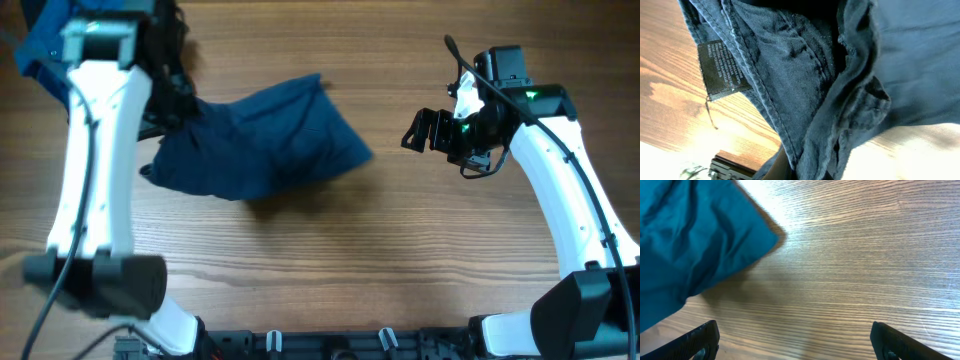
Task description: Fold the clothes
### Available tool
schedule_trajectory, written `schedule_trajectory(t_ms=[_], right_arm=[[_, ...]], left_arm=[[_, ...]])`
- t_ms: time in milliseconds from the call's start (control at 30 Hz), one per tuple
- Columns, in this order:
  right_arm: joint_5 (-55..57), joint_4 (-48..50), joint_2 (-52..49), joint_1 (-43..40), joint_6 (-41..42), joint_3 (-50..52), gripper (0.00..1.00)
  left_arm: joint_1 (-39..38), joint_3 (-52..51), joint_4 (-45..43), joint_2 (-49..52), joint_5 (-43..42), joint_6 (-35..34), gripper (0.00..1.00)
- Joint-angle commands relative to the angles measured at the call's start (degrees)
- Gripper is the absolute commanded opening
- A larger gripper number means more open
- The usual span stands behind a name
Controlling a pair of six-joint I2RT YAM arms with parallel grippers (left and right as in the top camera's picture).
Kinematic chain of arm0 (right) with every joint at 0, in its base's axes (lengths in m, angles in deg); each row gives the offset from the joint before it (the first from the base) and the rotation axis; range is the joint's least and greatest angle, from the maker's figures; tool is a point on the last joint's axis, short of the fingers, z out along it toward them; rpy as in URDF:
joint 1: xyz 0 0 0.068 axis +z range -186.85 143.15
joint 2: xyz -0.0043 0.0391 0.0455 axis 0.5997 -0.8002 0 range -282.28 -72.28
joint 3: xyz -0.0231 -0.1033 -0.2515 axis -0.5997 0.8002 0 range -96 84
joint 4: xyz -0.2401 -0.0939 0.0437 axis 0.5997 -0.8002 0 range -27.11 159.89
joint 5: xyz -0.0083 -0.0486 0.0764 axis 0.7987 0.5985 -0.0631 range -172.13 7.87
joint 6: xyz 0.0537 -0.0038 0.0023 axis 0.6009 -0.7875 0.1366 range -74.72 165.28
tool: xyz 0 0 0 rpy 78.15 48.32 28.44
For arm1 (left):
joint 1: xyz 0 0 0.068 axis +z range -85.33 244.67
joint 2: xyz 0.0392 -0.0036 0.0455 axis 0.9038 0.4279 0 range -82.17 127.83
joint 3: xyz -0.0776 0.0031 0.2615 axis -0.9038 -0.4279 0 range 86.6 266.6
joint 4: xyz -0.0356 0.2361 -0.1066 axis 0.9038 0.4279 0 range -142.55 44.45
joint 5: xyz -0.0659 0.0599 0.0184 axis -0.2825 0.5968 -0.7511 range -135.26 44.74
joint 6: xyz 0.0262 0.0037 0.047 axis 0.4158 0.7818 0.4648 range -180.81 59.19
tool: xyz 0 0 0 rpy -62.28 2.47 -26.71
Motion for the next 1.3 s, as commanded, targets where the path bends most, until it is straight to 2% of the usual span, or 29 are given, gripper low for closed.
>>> schedule_trajectory(t_ms=[0, 200, 500, 1033, 1267], right_arm=[[0.79, 0.70, 1.36, 0.13, 1.64, 0.20, 0.98], [0.76, 1.46, 1.36, 0.13, 1.75, 0.20, 0.99], [0.76, 1.95, 1.36, 0.13, 1.84, 0.20, 0.99], [0.74, 3.91, 1.36, 0.13, 2.25, 0.17, 0.99], [0.79, 4.17, 1.36, 0.13, 3.28, 0.20, 1.00]], left_arm=[[0.57, -0.46, 0.09, -7.96, 0.52, -5.42, 0.04], [0.96, -12.70, -0.02, -14.99, 1.38, -8.48, 0.04], [0.94, -25.31, -3.08, -15.34, 1.33, -12.11, 0.04], [-3.91, -25.42, -22.34, -15.43, -0.74, -13.07, 0.04], [-4.81, -25.42, -18.80, -15.45, 5.86, -13.11, 0.04]])
